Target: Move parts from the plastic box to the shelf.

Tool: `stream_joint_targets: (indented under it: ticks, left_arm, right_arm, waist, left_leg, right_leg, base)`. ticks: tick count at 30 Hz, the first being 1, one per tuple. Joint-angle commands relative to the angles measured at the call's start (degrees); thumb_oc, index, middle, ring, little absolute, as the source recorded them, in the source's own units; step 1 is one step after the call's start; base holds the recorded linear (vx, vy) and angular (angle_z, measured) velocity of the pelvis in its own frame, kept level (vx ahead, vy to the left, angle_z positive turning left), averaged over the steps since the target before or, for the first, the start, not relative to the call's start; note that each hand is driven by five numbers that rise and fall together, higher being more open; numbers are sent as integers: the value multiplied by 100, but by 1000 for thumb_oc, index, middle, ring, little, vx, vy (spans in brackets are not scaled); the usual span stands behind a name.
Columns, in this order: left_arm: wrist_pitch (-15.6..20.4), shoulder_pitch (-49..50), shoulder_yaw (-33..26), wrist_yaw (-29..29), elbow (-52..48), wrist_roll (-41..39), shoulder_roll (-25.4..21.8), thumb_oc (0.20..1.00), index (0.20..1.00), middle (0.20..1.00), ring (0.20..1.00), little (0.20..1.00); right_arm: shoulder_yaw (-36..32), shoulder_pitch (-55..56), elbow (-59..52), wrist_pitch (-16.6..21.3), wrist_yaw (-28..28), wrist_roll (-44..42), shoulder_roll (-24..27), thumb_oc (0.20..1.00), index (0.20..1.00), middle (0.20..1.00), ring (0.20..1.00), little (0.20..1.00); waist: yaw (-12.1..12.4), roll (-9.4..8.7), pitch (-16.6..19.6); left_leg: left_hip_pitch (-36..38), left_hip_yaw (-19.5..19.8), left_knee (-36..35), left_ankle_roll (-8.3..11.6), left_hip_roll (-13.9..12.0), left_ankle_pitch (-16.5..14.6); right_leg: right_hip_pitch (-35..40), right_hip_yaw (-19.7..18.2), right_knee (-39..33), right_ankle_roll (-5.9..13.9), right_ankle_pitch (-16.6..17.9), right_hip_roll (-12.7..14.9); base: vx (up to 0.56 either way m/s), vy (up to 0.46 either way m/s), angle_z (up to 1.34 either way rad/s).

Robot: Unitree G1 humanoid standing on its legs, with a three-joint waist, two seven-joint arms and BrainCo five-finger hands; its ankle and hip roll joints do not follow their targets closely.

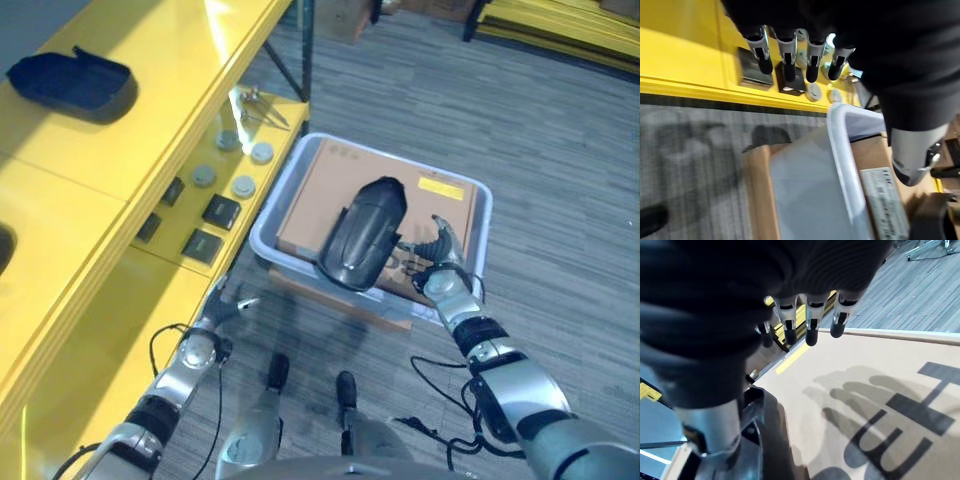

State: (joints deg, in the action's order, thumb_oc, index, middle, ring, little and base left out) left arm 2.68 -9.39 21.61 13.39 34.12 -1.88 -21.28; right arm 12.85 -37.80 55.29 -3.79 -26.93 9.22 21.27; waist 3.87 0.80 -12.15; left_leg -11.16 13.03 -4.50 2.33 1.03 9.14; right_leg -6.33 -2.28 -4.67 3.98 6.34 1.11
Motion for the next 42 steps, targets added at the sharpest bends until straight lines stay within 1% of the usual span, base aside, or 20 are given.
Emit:
stream_joint_targets:
  ticks: [1, 6, 11, 14, 15, 18, 21, 22, 23, 25, 27, 31, 33, 34, 35, 36, 37, 39, 41, 42]
  left_arm:
    - [111, -311, 137, 69, 410, 180, 15, 1000, 1000, 1000, 1000, 1000]
    - [70, -382, 155, 168, 985, 262, 93, 1000, 1000, 1000, 1000, 1000]
    - [35, -427, 166, 205, 1428, 286, 173, 1000, 1000, 1000, 1000, 1000]
    - [17, -496, 182, 242, 1645, 295, 236, 1000, 1000, 1000, 1000, 1000]
    - [-1, -543, 196, 282, 1750, 288, 277, 1000, 1000, 1000, 1000, 1000]
    - [-14, -625, 228, 277, 1935, 313, 338, 1000, 1000, 1000, 1000, 1000]
    - [-3, -618, 241, 246, 1921, 343, 340, 1000, 1000, 1000, 1000, 1000]
    - [9, -587, 259, 194, 1858, 337, 323, 1000, 1000, 1000, 1000, 1000]
    - [34, -552, 258, 150, 1801, 331, 301, 1000, 1000, 1000, 1000, 1000]
    - [90, -424, 237, 27, 1569, 330, 217, 1000, 1000, 1000, 1000, 1000]
    - [111, -286, 203, -114, 1308, 333, 113, 1000, 1000, 1000, 1000, 1000]
    - [105, -77, -33, -230, 1232, 330, -24, 1000, 1000, 1000, 1000, 1000]
    - [96, -23, -105, -230, 1208, 318, -38, 1000, 1000, 1000, 1000, 1000]
    - [96, 124, -253, -255, 1034, 341, -88, 1000, 1000, 1000, 1000, 1000]
    - [115, 165, -330, -266, 945, 315, -100, 1000, 1000, 1000, 1000, 1000]
    - [111, 237, -413, -286, 794, 285, -110, 1000, 1000, 1000, 1000, 1000]
    - [156, 250, -464, -304, 682, 267, -102, 1000, 1000, 1000, 1000, 1000]
    - [198, 276, -529, -348, 467, 87, -70, 1000, 1000, 1000, 1000, 1000]
    - [318, 280, -578, -575, 177, -902, 99, 1000, 1000, 1000, 1000, 1000]
    - [326, 264, -550, -701, 154, -1150, 157, 1000, 1000, 1000, 1000, 1000]
  right_arm:
    - [46, -305, 197, 222, -261, -334, 76, 1000, 1000, 1000, 1000, 1000]
    - [229, -379, 807, 348, 58, -766, -172, 1000, 1000, 1000, 1000, 1000]
    - [493, -411, 1621, 273, 365, -822, -496, 1000, 1000, 1000, 1000, 1000]
    - [518, -427, 1803, 245, 382, -880, -665, 1000, 1000, 1000, 1000, 1000]
    - [592, -398, 2013, 201, 447, -892, -824, 200, 200, 200, 200, 200]
    - [669, -360, 2188, 124, 535, -863, -912, 200, 200, 200, 200, 200]
    - [742, -302, 2409, 18, 608, -636, -835, 200, 200, 200, 200, 200]
    - [890, -284, 2531, -95, 678, -229, -732, 200, 200, 200, 200, 200]
    - [937, -265, 2614, -153, 700, -19, -604, 200, 200, 200, 200, 200]
    - [886, -186, 2735, -195, 773, 179, -373, 200, 200, 200, 200, 200]
    - [815, -125, 2799, -206, 830, 284, -133, 200, 200, 200, 200, 200]
    - [679, 24, 2621, -135, 846, 363, 329, 200, 200, 200, 200, 200]
    - [661, 65, 2436, -112, 827, 385, 422, 200, 200, 200, 200, 200]
    - [614, 150, 1739, -30, 795, 500, 750, 200, 200, 200, 200, 200]
    - [588, 187, 1353, 8, 750, 538, 849, 200, 200, 200, 200, 200]
    - [616, 318, 689, -12, 729, 828, 1037, 200, 200, 200, 200, 200]
    - [574, 459, 398, 73, 652, 998, 1257, 200, 200, 200, 200, 200]
    - [471, 630, -336, 57, 623, 1325, 1464, 200, 200, 200, 200, 200]
    - [408, 703, -978, 65, 577, 1653, 1686, 200, 200, 200, 200, 200]
    - [499, 730, -1127, 44, 648, 1928, 1790, 200, 200, 200, 200, 200]
  waist:
    - [167, -96, 150]
    - [262, -116, 111]
    - [353, -149, 83]
    - [366, -165, 69]
    - [382, -176, 61]
    - [382, -183, 65]
    - [401, -189, 106]
    - [408, -185, 129]
    - [421, -184, 148]
    - [446, -177, 197]
    - [453, -177, 244]
    - [390, -223, 354]
    - [361, -237, 384]
    - [304, -259, 438]
    - [271, -267, 459]
    - [246, -276, 474]
    - [211, -283, 502]
    - [156, -289, 562]
    - [84, -293, 661]
    - [66, -301, 693]
  left_leg:
    - [-92, -272, -8, -163, 13, -124]
    - [-182, -171, -7, -163, 41, -80]
    - [-237, -54, 4, -169, 76, -59]
    - [-244, -16, 9, -171, 84, -55]
    - [-246, 17, 14, -172, 98, -57]
    - [-237, 62, 15, -174, 113, -59]
    - [-237, 97, 10, -172, 123, -61]
    - [-235, 117, 5, -172, 134, -62]
    - [-225, 132, 5, -173, 141, -67]
    - [-198, 156, 2, -177, 152, -82]
    - [-164, 179, -5, -179, 161, -101]
    - [-65, 158, -24, -189, 166, -144]
    - [-30, 130, -32, -190, 163, -158]
    - [33, 73, -37, -191, 147, -183]
    - [62, 43, -41, -192, 143, -193]
    - [115, 2, -45, -197, 133, -212]
    - [159, -25, -46, -196, 131, -228]
    - [252, -74, -48, -200, 119, -262]
    - [352, -138, -50, -199, 114, -285]
    - [404, -164, -50, -201, 105, -304]
  right_leg:
    - [-151, -156, 116, 238, 2, 239]
    - [-183, -79, 148, 206, -9, 262]
    - [-180, 9, 168, 191, -24, 284]
    - [-166, 43, 170, 186, -28, 289]
    - [-154, 69, 164, 183, -27, 293]
    - [-119, 111, 141, 182, -32, 300]
    - [-88, 154, 125, 188, -43, 316]
    - [-74, 178, 122, 192, -46, 325]
    - [-57, 187, 121, 196, -46, 335]
    - [-13, 206, 118, 207, -56, 349]
    - [24, 224, 117, 215, -72, 359]
    - [86, 206, 130, 228, -90, 373]
    - [106, 185, 123, 230, -89, 374]
    - [129, 143, 143, 234, -100, 378]
    - [132, 122, 153, 235, -104, 373]
    - [157, 89, 162, 234, -110, 370]
    - [178, 71, 177, 235, -123, 365]
    - [236, 30, 197, 236, -148, 361]
    - [288, 5, 224, 239, -156, 362]
    - [322, -15, 233, 236, -162, 358]
  base:
    - [-35, -2, 5]
    - [-3, 5, 14]
    - [3, -2, 13]
    - [12, 2, 7]
    - [12, -1, 5]
    - [17, -2, 9]
    - [16, -3, 9]
    - [13, 0, 7]
    - [19, 5, 5]
    - [12, 3, 3]
    - [19, 7, 16]
    - [18, 6, 11]
    - [13, 7, -2]
    - [22, 13, -4]
    - [32, 9, -6]
    - [30, -3, -13]
    - [42, -3, -23]
    - [38, 0, -23]
    - [36, 1, -18]
    - [44, -13, -23]
